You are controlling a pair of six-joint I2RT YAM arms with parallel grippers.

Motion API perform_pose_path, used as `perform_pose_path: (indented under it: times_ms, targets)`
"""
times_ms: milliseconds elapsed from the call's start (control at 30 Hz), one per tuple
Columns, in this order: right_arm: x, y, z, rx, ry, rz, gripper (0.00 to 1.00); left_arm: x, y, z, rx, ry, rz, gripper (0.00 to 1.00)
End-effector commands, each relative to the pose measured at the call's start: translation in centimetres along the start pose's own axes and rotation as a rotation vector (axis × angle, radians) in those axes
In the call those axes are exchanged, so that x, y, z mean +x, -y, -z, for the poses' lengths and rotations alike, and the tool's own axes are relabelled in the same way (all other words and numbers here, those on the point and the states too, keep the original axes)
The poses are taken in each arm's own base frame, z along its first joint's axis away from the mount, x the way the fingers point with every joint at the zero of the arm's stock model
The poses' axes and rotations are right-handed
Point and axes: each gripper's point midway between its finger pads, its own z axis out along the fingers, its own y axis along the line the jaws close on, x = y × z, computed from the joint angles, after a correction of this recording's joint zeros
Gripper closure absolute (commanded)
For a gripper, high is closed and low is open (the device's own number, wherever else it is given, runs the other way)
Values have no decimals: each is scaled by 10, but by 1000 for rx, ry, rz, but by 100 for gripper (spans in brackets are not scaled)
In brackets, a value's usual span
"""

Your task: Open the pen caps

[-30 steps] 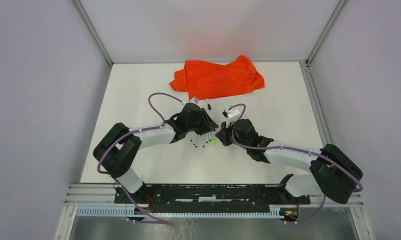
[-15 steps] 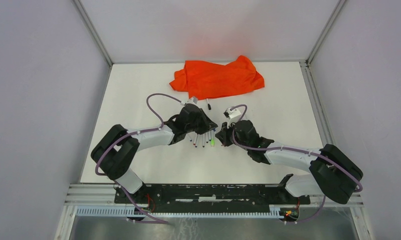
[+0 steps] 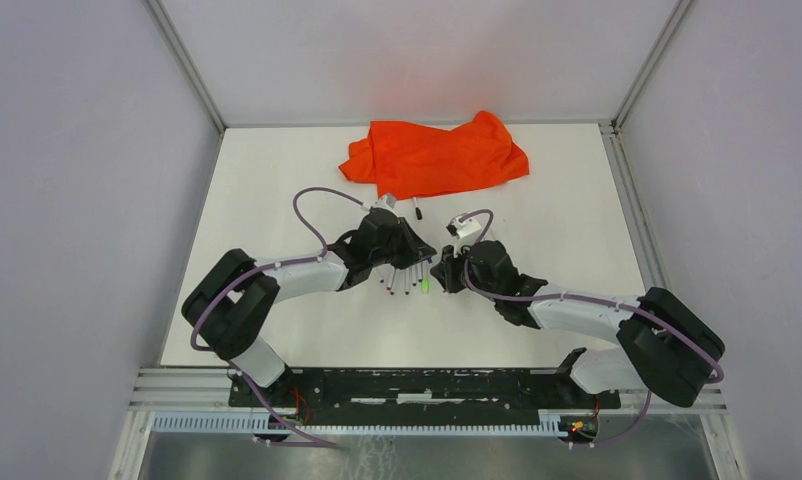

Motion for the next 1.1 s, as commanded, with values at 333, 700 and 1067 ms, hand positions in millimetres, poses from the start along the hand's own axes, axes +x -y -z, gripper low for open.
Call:
perform_pose_path:
  times_ms: [333, 700, 1067]
  targets:
    - [3, 7, -5, 29, -29, 65, 100, -17, 48, 9, 129, 49, -49, 98]
    - [34, 64, 19, 296, -155, 195, 100, -56, 57, -8, 34, 186, 60, 98]
    - [43, 77, 27, 355, -186, 225, 100, -92, 54, 1, -118, 310, 54, 98]
